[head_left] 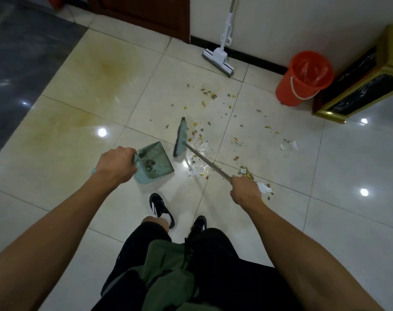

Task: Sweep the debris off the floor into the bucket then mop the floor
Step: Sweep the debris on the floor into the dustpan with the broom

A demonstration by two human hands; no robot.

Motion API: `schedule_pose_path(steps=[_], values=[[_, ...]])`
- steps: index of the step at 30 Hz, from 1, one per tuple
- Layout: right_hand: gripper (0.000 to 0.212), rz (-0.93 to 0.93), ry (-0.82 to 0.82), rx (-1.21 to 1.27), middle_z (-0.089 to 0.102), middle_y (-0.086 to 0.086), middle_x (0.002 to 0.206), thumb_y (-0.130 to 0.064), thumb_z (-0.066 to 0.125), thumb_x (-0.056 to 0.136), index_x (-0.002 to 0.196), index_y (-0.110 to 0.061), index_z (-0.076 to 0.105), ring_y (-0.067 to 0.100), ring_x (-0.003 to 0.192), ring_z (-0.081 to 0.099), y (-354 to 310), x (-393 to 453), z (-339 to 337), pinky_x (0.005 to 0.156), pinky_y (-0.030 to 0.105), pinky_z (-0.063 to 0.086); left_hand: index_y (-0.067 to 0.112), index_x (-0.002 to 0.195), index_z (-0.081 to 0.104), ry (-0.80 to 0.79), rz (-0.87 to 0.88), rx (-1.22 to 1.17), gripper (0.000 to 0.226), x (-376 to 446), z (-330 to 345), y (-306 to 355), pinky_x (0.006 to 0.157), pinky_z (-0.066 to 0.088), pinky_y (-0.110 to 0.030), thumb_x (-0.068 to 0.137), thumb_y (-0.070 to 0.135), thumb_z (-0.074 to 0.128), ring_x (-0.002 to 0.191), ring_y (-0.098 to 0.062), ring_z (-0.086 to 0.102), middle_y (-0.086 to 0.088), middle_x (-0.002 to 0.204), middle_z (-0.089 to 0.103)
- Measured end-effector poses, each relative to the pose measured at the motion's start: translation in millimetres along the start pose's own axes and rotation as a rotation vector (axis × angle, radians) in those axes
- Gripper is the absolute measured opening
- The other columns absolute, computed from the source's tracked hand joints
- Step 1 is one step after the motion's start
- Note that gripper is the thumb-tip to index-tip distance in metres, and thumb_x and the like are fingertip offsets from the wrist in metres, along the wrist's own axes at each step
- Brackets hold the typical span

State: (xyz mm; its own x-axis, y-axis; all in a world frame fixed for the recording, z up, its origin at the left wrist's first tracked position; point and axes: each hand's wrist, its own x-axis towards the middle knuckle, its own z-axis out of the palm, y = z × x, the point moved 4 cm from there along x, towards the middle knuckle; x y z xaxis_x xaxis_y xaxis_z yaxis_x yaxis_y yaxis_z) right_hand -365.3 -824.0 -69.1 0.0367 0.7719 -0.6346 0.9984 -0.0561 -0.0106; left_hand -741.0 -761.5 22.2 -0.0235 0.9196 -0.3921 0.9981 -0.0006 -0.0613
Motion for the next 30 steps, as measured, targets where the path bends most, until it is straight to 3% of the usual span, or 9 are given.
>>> schedule_pose_path(steps=[8, 14, 20, 26, 30], values=[[0.028, -0.042, 0.018, 0.006, 0.063, 0.008, 0.106, -0.016, 0.052, 0.093, 0.120, -0.016, 0.059, 0.027, 0.092, 0.065, -95, 79, -53, 0.078, 0.035, 0.055, 0.026, 0.089, 0.066, -0.018, -0.069, 0.007, 0.012, 75, -22, -91, 0.060, 0.049, -0.029, 0.081, 0.021, 0.059, 0.066, -0.024, 0.060, 0.000, 0.075, 0.061], [0.031, -0.045, -0.008, 0.076, 0.062, 0.009, 0.106, -0.015, 0.054, 0.092, 0.122, -0.016, 0.060, 0.028, 0.093, 0.064, -211, 153, -98, 0.070, 0.030, 0.045, 0.024, 0.101, 0.067, -0.067, -0.074, 0.001, 0.019, 146, -42, -176, 0.062, 0.047, -0.030, 0.085, 0.022, 0.057, 0.077, -0.028, 0.064, -0.005, 0.087, 0.064], [0.028, 0.024, -0.034, 0.228, 0.067, 0.010, 0.109, -0.013, 0.055, 0.094, 0.122, -0.012, 0.060, 0.029, 0.098, 0.067, -306, 203, -122, 0.079, 0.033, 0.051, 0.026, 0.114, 0.066, -0.092, -0.008, 0.033, 0.028, 202, -54, -223, 0.063, 0.048, -0.031, 0.088, 0.025, 0.058, 0.079, -0.027, 0.064, -0.005, 0.092, 0.065], [0.029, 0.081, -0.106, 0.170, 0.065, 0.010, 0.110, -0.010, 0.053, 0.095, 0.123, -0.009, 0.060, 0.028, 0.099, 0.067, -336, 224, -117, 0.075, 0.034, 0.054, 0.022, 0.114, 0.067, -0.116, 0.021, 0.045, 0.028, 237, -59, -234, 0.064, 0.049, -0.032, 0.088, 0.025, 0.061, 0.078, -0.026, 0.065, -0.006, 0.093, 0.065], [0.027, 0.154, -0.141, 0.155, 0.063, 0.007, 0.112, -0.011, 0.055, 0.094, 0.121, -0.010, 0.058, 0.026, 0.099, 0.065, -314, 223, -110, 0.066, 0.034, 0.044, 0.020, 0.117, 0.065, -0.140, 0.067, 0.052, 0.029, 244, -56, -218, 0.069, 0.053, -0.032, 0.089, 0.025, 0.062, 0.082, -0.026, 0.065, -0.006, 0.097, 0.067]])
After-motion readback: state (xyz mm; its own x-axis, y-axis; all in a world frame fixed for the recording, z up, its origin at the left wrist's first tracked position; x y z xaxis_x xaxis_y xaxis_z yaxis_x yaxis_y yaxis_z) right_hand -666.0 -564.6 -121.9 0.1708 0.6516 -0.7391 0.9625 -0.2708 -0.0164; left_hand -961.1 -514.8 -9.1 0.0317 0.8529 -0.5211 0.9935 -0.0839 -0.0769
